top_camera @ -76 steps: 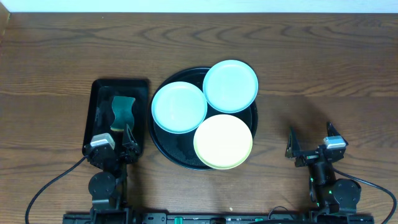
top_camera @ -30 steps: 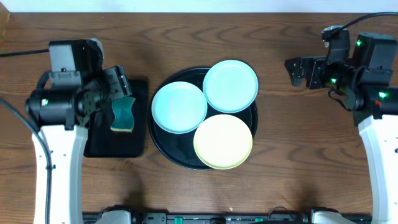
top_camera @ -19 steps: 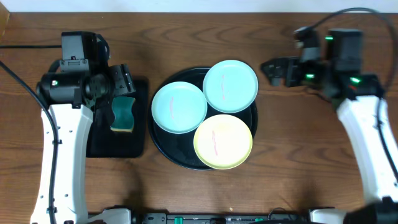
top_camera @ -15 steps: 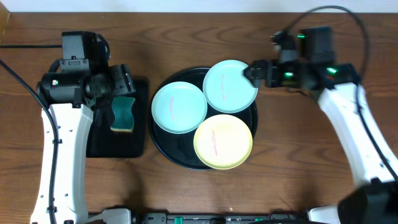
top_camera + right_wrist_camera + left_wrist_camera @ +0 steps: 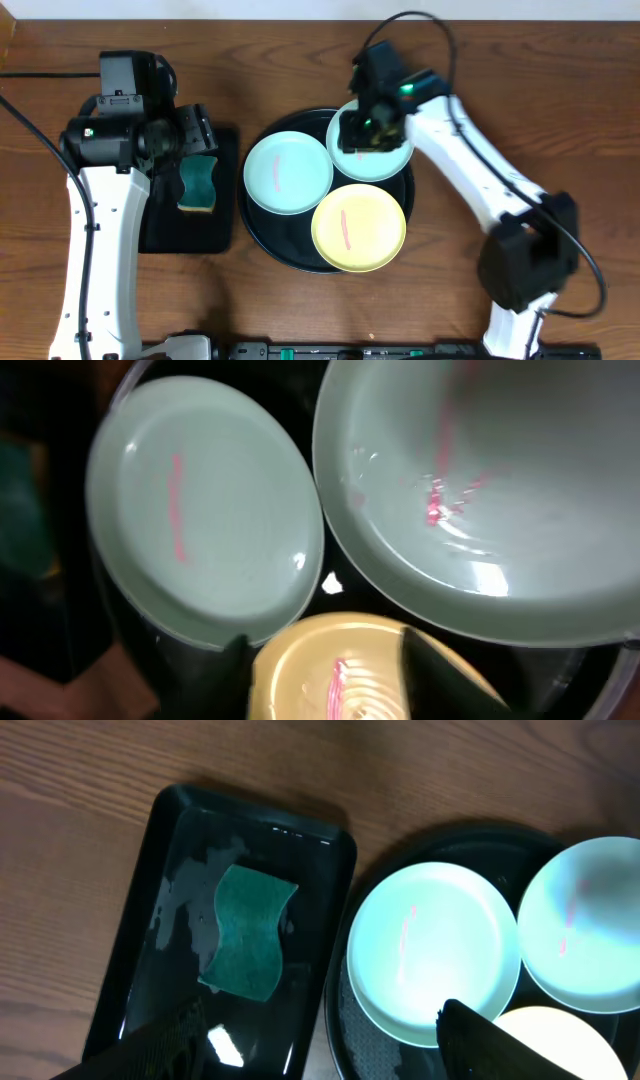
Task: Clean dirty plates on tray and stack at the side
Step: 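Move right gripper to the top pale green plate and grip its rim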
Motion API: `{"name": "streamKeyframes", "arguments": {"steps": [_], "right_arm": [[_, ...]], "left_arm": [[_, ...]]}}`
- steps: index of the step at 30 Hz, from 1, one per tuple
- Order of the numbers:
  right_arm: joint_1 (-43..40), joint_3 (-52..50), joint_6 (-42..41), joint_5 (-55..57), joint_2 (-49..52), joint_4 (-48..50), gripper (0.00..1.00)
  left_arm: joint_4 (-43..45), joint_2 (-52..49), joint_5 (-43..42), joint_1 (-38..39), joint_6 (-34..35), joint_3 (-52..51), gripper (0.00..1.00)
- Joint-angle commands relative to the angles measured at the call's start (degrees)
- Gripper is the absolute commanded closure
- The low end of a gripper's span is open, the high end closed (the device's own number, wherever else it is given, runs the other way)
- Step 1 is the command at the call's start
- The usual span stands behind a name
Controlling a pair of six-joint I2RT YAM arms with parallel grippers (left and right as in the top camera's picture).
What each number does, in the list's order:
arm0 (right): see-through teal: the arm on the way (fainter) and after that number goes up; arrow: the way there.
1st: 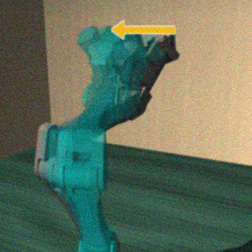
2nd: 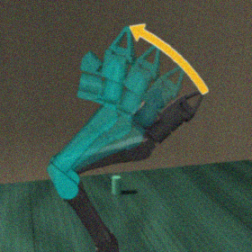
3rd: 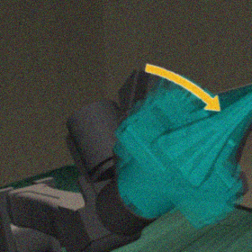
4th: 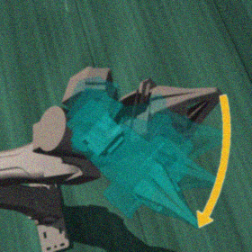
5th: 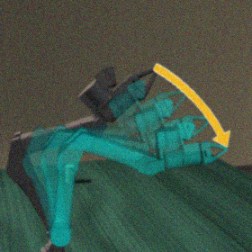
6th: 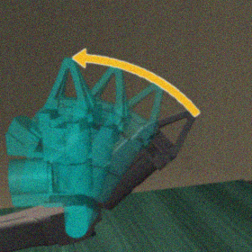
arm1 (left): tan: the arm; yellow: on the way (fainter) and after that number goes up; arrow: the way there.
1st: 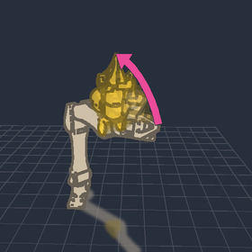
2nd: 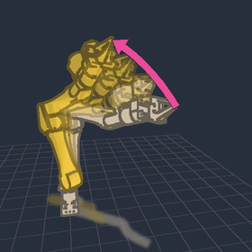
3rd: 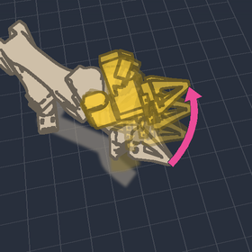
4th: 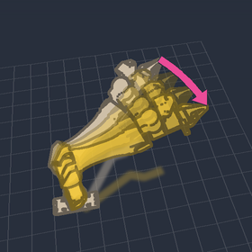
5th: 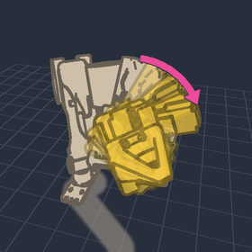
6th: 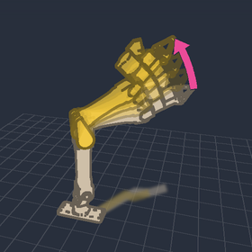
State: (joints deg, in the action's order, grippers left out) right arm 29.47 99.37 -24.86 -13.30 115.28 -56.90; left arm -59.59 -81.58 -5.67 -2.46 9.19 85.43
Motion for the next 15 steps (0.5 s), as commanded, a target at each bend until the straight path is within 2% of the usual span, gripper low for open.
{"name": "streamKeyframes", "arguments": {"steps": [1, 8, 12, 15], "right_arm": [[2.16, 0.68, -3.61, 1.05, 2.62, 1.22, 0.58], [6.19, 0.68, -6.4, 5.46, 8.04, 4.39, 0.64], [6.88, 0.68, -6.43, 7.89, 9.6, 4.44, 0.76], [7.19, 0.66, -6.91, 9.03, 10.49, 4.42, 0.76]], "left_arm": [[-0.83, -0.09, 1.07, 0.28, 0.5, 1.36, 0.26], [-3.19, -0.11, 6.58, 0.28, 0.57, 1.05, 0.26], [-3.58, -0.11, 8.09, 0.28, 0.55, 1.05, 0.26], [-3.67, -0.11, 8.09, 0.28, 0.55, 1.05, 0.26]]}}
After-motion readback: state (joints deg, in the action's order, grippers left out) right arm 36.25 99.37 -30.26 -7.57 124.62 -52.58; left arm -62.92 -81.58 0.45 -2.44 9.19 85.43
